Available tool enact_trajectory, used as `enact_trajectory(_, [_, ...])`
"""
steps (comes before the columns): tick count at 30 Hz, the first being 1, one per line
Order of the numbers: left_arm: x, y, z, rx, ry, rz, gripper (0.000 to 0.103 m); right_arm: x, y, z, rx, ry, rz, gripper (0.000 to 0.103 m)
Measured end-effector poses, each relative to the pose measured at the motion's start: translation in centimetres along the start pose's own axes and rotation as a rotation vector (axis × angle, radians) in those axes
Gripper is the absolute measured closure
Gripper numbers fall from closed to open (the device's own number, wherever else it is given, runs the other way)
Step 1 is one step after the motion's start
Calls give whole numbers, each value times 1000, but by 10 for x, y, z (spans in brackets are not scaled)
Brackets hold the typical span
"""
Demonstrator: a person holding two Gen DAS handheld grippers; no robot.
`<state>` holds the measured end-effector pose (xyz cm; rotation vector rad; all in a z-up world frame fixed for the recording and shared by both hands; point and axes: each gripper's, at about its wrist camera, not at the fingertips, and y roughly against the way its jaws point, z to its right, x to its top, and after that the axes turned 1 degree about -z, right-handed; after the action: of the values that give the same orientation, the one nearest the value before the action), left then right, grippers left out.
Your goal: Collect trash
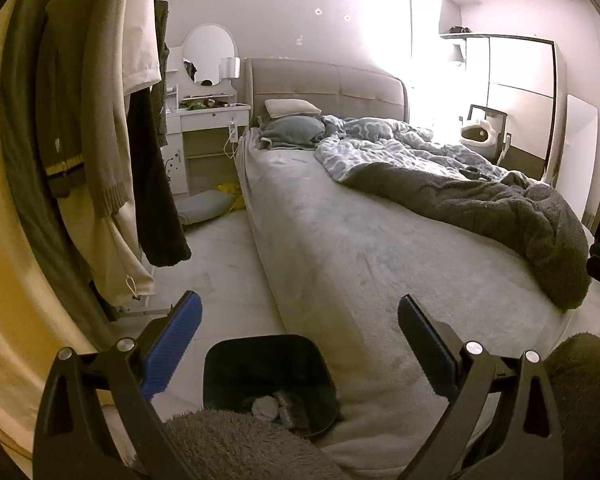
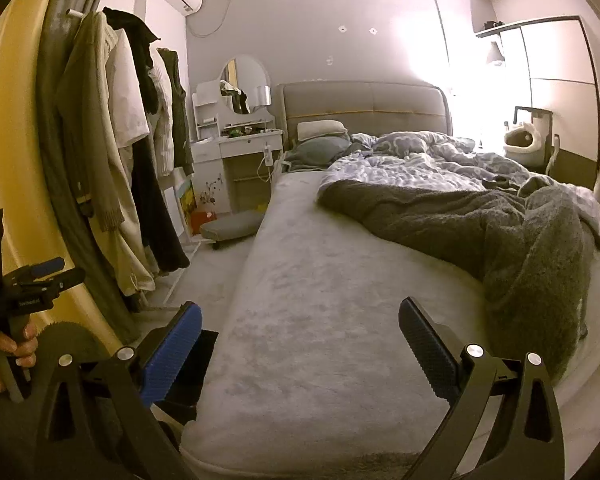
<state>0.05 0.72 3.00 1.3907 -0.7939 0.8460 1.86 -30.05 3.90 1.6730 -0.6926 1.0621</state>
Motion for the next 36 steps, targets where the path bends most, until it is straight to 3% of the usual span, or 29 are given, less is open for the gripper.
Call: enact_trajectory(36, [0,1,-2,-5,2,2,3,-4,3,3,12,-39,10,3])
